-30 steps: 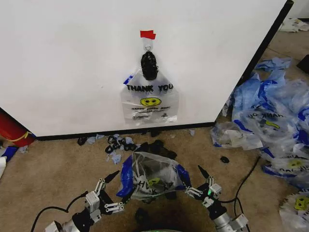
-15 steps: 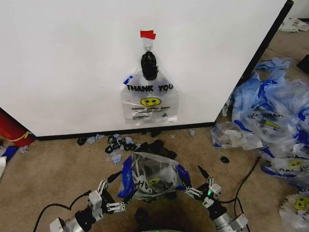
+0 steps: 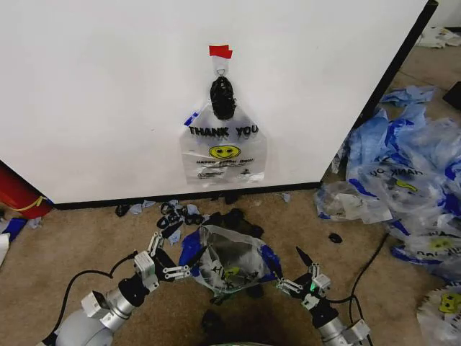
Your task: Pick up the garbage bag from the wall and place it over the trash bin.
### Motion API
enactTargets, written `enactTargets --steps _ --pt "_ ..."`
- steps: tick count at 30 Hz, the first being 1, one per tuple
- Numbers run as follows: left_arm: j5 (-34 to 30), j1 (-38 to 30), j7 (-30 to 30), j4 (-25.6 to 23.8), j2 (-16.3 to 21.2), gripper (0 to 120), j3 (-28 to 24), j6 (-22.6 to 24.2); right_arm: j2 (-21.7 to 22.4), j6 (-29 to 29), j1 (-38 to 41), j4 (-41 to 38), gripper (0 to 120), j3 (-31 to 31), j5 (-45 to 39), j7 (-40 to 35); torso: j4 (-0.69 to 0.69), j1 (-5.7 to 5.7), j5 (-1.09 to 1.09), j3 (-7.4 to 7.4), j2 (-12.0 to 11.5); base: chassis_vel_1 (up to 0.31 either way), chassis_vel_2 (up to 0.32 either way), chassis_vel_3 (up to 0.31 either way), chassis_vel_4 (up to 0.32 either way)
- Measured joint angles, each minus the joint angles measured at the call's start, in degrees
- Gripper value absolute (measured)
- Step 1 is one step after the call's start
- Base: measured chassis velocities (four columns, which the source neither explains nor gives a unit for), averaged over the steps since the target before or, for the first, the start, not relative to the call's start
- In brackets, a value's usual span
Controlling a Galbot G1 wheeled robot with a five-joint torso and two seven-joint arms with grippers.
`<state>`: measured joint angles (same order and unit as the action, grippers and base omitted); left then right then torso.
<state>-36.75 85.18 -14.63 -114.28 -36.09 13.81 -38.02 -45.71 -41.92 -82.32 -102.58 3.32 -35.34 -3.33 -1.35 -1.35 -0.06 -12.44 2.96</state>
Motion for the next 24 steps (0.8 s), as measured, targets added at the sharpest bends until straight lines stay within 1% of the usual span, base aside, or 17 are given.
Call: enactTargets --steps 14,22,24 --pt "-0.99 0.30 0.35 -0.06 -0.60 95 1.19 -0.40 -0.08 -0.20 -0.16 -0.24 99 -0.07 0.16 0.03 -0.01 0.00 -0.01 0.00 0.00 0.000 0.000 0.000 0.000" --pt "-1.10 0.05 0.37 0.89 -1.67 95 1.49 -0.85 0.20 -0.78 -1.83 -3.53 99 -1.73 -1.29 0.63 0.00 0.00 -0.01 0.00 0.00 0.000 0.000 0.000 0.000" --pt "-1.26 0.00 0.44 0.49 -1.85 95 1.30 -0.69 0.70 -0.78 -3.07 -6.08 99 -2.94 -1.87 0.86 -0.01 0.00 0.00 0.01 0.00 0.000 0.000 0.000 0.000"
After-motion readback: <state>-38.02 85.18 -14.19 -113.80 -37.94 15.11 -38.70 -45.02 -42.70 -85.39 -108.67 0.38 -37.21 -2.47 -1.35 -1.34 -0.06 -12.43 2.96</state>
